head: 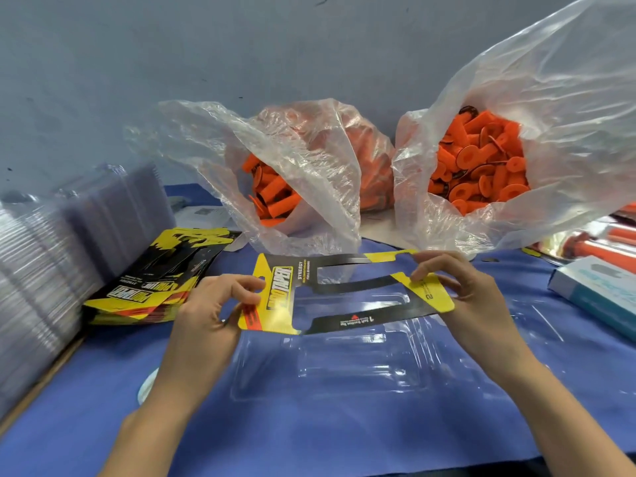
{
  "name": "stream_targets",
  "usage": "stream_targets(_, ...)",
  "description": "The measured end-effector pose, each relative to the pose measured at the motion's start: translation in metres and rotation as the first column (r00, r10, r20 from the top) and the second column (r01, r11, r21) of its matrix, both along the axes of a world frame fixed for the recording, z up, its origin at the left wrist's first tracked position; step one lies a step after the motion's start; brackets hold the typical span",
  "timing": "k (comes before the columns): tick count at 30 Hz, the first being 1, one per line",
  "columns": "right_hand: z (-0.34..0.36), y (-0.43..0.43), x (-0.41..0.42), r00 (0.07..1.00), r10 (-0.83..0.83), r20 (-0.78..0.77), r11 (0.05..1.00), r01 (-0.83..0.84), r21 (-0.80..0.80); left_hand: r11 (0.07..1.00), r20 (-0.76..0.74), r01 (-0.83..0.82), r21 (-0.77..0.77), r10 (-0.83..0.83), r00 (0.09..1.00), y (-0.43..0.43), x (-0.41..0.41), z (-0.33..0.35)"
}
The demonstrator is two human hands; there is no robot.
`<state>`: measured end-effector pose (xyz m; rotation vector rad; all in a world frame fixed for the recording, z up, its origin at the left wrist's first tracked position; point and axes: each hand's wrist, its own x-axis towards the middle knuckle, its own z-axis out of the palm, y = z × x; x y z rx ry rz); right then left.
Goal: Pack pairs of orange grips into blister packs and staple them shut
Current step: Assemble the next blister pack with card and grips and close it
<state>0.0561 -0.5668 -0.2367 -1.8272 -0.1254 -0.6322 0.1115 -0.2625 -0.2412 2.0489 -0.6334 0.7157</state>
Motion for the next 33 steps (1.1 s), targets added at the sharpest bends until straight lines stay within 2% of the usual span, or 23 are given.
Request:
stream_targets(5, -0.004, -0.003, -0.003, 1.0, -0.005, -0.018, 0.999, 0.004, -0.047, 1.0, -0.007, -0.001, 0.011, 0.001, 1.0, 0.0, -0.003, 0.0)
stream_targets(9, 0.001, -0.002, -0.005, 1.0, 0.017, -0.013, 1.0, -0.017, -0.022, 1.0, 0.02, -0.015, 0.015, 0.014, 1.0, -0.001, -0.004, 0.003)
stream_targets(11, 0.002, -0.003, -0.006, 1.0, 0.023, -0.016, 1.0, -0.024, -0.01, 0.998, -0.034, -0.008, -0.063, 0.005, 0.999, -0.001, -0.004, 0.004)
stream_targets(14, 0.004, -0.003, -0.007, 0.997, 0.067, -0.039, 0.996, -0.064, 0.065, 0.965, -0.166, -0.014, -0.26, -0.03, 0.986, -0.003, -0.003, 0.006)
stream_targets(18, 0.006, 0.005, -0.008, 0.995, 0.071, -0.071, 0.994, -0.065, 0.084, 0.89, -0.219, 0.003, -0.456, -0.115, 0.969, -0.005, 0.0, 0.01)
stream_targets(20, 0.003, 0.008, -0.006, 0.993, 0.028, -0.113, 0.999, -0.023, 0.048, 0.903, -0.34, -0.062, -0.425, -0.096, 0.935, -0.003, 0.004, 0.005)
stream_targets(23, -0.004, 0.009, -0.002, 0.973, -0.046, -0.225, 0.998, 0.037, -0.045, 0.94, -0.566, -0.159, -0.302, -0.043, 0.823, 0.003, 0.01, -0.008)
stream_targets(25, -0.008, 0.008, 0.001, 0.952, -0.092, -0.292, 0.992, 0.062, -0.11, 0.954, -0.648, -0.168, -0.247, -0.034, 0.761, 0.005, 0.012, -0.015)
stream_targets(27, -0.012, 0.005, 0.002, 0.939, -0.141, -0.313, 0.985, 0.1, -0.142, 0.962, -0.683, -0.176, -0.208, -0.015, 0.73, 0.005, 0.012, -0.019)
stream_targets(31, -0.013, 0.003, 0.001, 0.945, -0.213, -0.249, 0.972, 0.177, -0.157, 0.972, -0.693, -0.211, -0.105, 0.081, 0.717, 0.008, 0.01, -0.022)
stream_targets(33, -0.015, 0.005, 0.0, 0.949, -0.235, -0.211, 0.95, 0.178, -0.258, 0.973, -0.684, -0.224, -0.062, 0.123, 0.72, 0.007, 0.01, -0.023)
